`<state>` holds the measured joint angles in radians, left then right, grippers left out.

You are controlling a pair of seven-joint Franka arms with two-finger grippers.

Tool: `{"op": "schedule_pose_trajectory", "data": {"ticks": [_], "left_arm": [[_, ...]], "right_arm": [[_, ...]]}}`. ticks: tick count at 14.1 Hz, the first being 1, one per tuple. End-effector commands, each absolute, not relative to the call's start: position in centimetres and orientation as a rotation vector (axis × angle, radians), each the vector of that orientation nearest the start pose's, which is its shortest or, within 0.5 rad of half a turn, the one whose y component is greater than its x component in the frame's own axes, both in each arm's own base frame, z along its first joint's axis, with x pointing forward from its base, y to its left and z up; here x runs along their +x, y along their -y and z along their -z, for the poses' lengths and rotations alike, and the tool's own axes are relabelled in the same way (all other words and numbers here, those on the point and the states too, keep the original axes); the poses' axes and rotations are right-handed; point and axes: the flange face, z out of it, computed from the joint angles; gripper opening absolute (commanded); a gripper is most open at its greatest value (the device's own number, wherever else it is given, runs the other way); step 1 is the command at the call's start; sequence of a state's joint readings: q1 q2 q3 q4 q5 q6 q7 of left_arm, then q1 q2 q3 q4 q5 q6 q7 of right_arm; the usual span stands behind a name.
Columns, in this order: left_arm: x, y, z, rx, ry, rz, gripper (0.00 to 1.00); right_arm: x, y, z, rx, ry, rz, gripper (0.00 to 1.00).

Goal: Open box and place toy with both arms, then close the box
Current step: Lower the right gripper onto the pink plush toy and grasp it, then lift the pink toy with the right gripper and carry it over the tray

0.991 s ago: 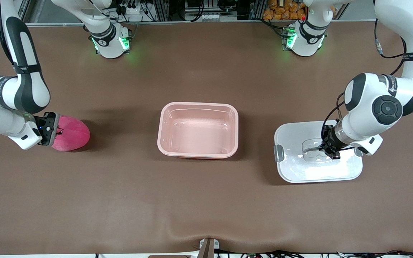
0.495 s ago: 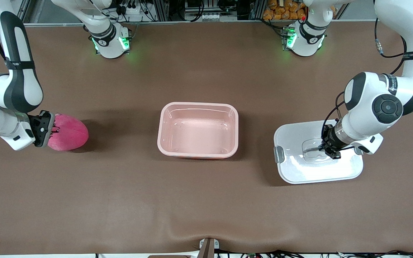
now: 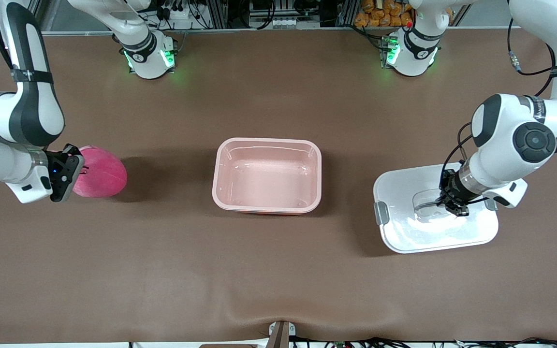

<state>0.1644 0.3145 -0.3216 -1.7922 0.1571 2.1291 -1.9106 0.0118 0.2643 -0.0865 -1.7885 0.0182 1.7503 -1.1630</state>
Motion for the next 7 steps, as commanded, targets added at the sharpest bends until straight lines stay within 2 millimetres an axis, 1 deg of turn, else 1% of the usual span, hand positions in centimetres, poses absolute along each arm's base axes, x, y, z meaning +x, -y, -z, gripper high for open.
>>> {"op": "schedule_pose_trajectory", "data": {"ticks": [1,4,5,6,7], "left_arm": [[64.4,7.4,-40.4,2.024,-2.356,-0.131,0.00],[64.8,7.3,-41.0,2.010,-2.352,-0.141,0.00],[64.9,7.3,-41.1,1.991,-2.364,-0.142,0.00],[64.9,7.5,-41.1,1.985,-2.368,-0.142,0.00],[64.9,7.5,-41.2,1.982,-2.370,-0.145,0.00]], "right_arm": [[58.6,1.7,-40.5,-2.624,1.361,-0.396,0.00],[58.1,-1.0,-41.7,-2.747,1.136,-0.460,0.00],[58.0,-2.5,-42.1,-2.774,1.090,-0.476,0.00],[58.0,-3.4,-42.4,-2.804,1.032,-0.490,0.00],[58.0,-5.1,-42.9,-2.821,1.011,-0.493,0.00]]}}
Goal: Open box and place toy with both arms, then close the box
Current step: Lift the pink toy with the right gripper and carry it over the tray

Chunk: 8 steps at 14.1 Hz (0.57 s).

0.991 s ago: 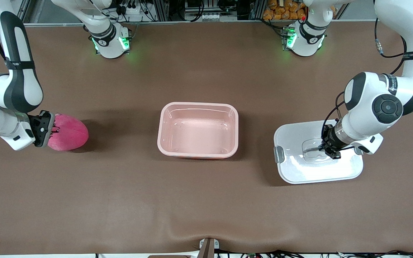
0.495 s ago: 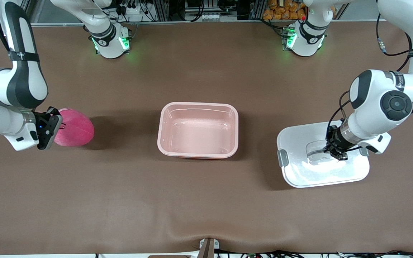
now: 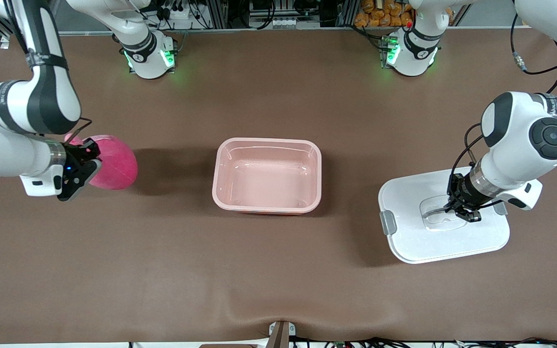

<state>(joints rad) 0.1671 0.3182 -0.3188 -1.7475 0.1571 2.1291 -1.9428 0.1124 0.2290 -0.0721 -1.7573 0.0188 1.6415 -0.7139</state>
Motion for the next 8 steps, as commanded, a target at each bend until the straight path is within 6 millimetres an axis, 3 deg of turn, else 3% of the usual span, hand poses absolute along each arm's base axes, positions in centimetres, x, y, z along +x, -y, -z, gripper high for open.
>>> {"op": "schedule_pose_trajectory", "data": {"ticks": [1,5,8], "left_arm": [[64.9,7.5,-41.2,1.978,-2.371,-0.143,0.00],[64.4,7.4,-41.0,1.997,-2.367,-0.146,0.00],[63.9,7.7,-40.8,2.016,-2.349,-0.152,0.00]], "right_arm": [[57.9,-6.3,-43.1,-2.841,0.970,-0.497,0.00],[57.4,-12.3,-44.0,-2.903,0.835,-0.480,0.00],[57.4,-15.0,-44.9,-2.912,0.742,-0.450,0.00]]}}
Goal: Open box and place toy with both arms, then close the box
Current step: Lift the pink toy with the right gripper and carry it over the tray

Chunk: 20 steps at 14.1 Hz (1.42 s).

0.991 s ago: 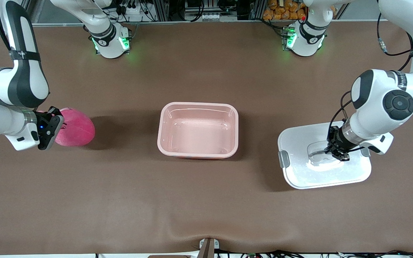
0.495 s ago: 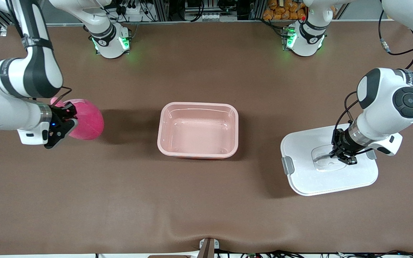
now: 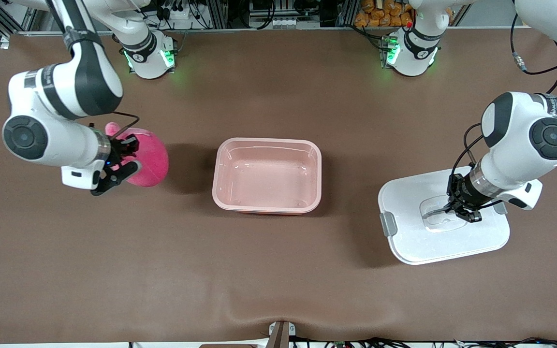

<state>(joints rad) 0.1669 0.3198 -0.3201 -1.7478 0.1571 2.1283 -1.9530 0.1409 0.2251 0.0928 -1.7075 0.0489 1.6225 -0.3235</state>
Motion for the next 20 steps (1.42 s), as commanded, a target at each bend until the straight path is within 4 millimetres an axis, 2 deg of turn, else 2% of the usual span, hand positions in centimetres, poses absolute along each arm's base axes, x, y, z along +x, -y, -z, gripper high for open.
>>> {"op": "schedule_pose_trajectory", "data": {"ticks": [1,4,8,11,14,17,20], "left_arm": [[63.8,7.8,-41.3,2.012,-2.326,-0.165,0.00],[63.8,7.9,-41.1,1.997,-2.327,-0.161,0.00],[63.7,8.2,-39.9,2.012,-2.335,-0.139,0.00],[63.7,8.1,-40.1,2.009,-2.335,-0.142,0.00],[63.3,8.1,-39.6,2.018,-2.342,-0.135,0.00],[62.9,8.2,-40.4,2.021,-2.340,-0.147,0.00],[62.7,8.7,-40.5,2.031,-2.340,-0.141,0.00]], "right_arm": [[57.3,-15.9,-45.0,-2.911,0.707,-0.443,0.00],[56.8,-18.4,-45.6,-2.924,0.572,-0.433,0.00],[55.9,-23.5,-47.0,-2.979,0.439,-0.406,0.00],[55.6,-27.7,-47.2,-3.011,0.337,-0.400,0.00],[55.1,-30.7,-47.0,-3.032,0.244,-0.400,0.00],[55.9,-33.2,-47.6,-3.036,0.146,-0.368,0.00],[57.0,-34.5,-47.9,-2.988,0.054,-0.366,0.00]]}}
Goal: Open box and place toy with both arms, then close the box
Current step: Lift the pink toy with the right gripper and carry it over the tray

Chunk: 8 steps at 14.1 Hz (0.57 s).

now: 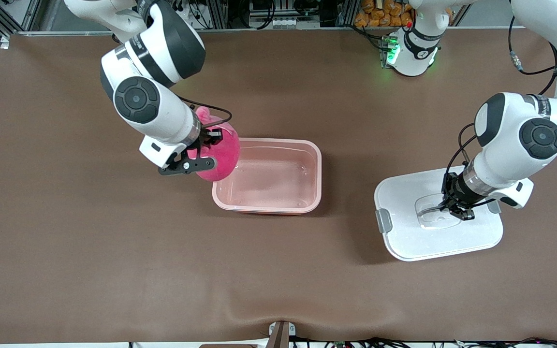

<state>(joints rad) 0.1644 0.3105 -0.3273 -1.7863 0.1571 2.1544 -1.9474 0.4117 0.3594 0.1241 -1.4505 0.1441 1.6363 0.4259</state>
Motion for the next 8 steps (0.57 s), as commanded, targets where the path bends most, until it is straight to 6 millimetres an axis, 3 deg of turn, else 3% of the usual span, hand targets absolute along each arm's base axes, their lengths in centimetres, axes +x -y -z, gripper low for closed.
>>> {"op": "schedule_pose_trajectory", "data": {"ticks": [1,8], "left_arm": [[62.7,8.9,-40.3,2.036,-2.338,-0.138,0.00],[62.5,9.9,-41.4,2.042,-2.316,-0.147,0.00]], "right_arm": [[57.5,-34.8,-47.9,-2.984,0.039,-0.359,0.00],[59.3,-37.7,-45.3,-2.955,-0.134,-0.329,0.00]]}}
